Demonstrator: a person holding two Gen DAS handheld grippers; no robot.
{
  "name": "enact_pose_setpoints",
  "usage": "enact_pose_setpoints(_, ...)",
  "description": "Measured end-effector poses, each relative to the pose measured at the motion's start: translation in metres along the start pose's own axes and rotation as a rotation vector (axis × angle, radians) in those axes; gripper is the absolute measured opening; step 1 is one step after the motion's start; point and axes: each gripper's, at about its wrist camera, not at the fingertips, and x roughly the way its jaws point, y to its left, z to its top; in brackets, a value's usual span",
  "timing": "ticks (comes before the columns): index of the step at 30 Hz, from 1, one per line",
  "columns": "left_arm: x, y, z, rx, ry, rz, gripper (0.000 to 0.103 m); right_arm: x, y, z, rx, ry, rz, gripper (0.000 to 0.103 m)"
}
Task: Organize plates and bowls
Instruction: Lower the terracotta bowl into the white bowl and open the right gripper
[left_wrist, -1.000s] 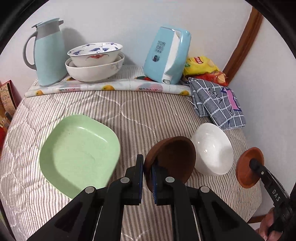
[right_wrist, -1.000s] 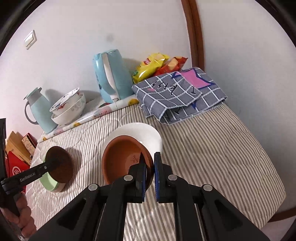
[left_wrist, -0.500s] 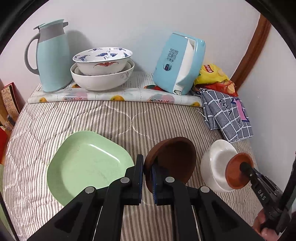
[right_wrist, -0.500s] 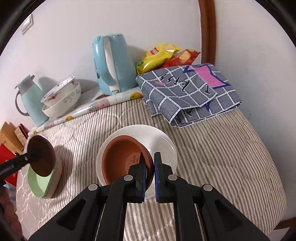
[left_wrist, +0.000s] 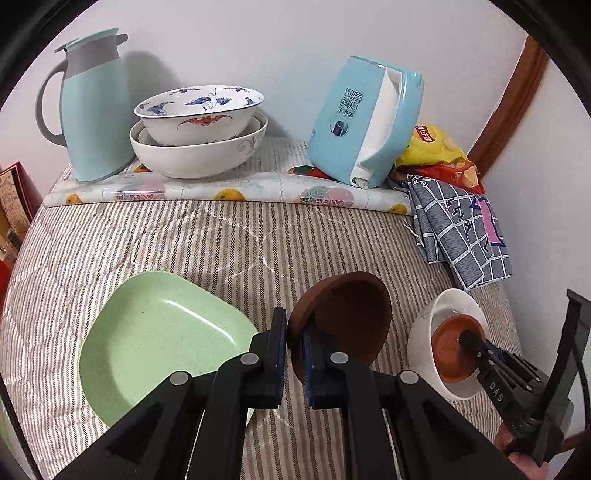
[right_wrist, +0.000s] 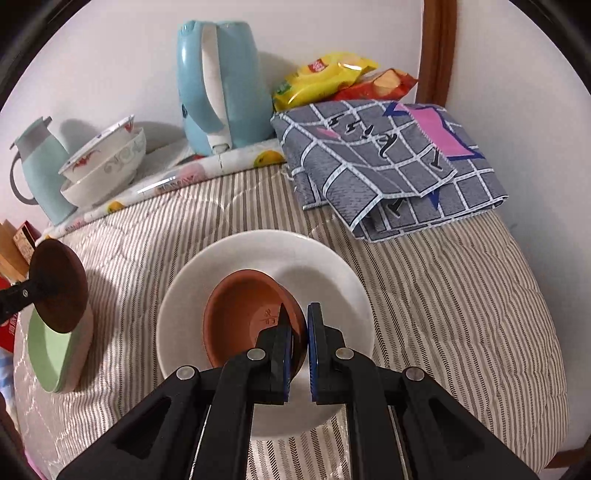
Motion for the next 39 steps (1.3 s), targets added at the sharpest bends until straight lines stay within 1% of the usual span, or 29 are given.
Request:
enact_pose_setpoints(4,0.002,0.0,0.003,0.001,0.001,0.001,0.008,0.008,0.0,0.001,-0.003,0.027,0.003,0.008)
enact_pose_setpoints(12,0.004,0.001,0.004,0.003,0.001,-0.004,0.008,0.016,0.003,0.002,-0.008,0.051,0.003,0.008)
enact_pose_setpoints(17,0.004,0.002,0.005,0.0,0.002,-0.005,0.008,0.022,0.006,0.006,-0.037,0.081,-0.03,0.008)
enact_pose_setpoints(20,0.006,0.005,0.005,-0.005,0.005,-0.005,0.008,0.026,0.009,0.007,-0.053,0.1,-0.044,0.012)
enact_pose_setpoints(27,0.006,0.013,0.003,-0.022,0.009,-0.006,0.008,0.028,0.018,0.004,-0.112,0.105,-0.096,0.015)
enact_pose_setpoints(31,0.004,0.016,0.001,-0.025,0.009,-0.01,0.008,0.031,0.025,0.003,-0.159,0.096,-0.129,0.026)
enact_pose_setpoints(34,0.003,0.018,-0.001,-0.028,0.011,-0.012,0.008,0.03,0.025,0.004,-0.164,0.084,-0.137,0.028)
enact_pose_setpoints(36,0.002,0.02,-0.002,-0.029,0.012,-0.011,0.008,0.028,0.023,0.005,-0.157,0.081,-0.125,0.034)
enact_pose_setpoints(38,0.0,0.02,-0.003,-0.029,0.01,-0.008,0.008,0.025,0.022,0.005,-0.156,0.068,-0.119,0.044)
enact_pose_setpoints(39,-0.001,0.021,-0.003,-0.031,0.009,-0.007,0.008,0.022,0.022,0.006,-0.157,0.058,-0.121,0.046)
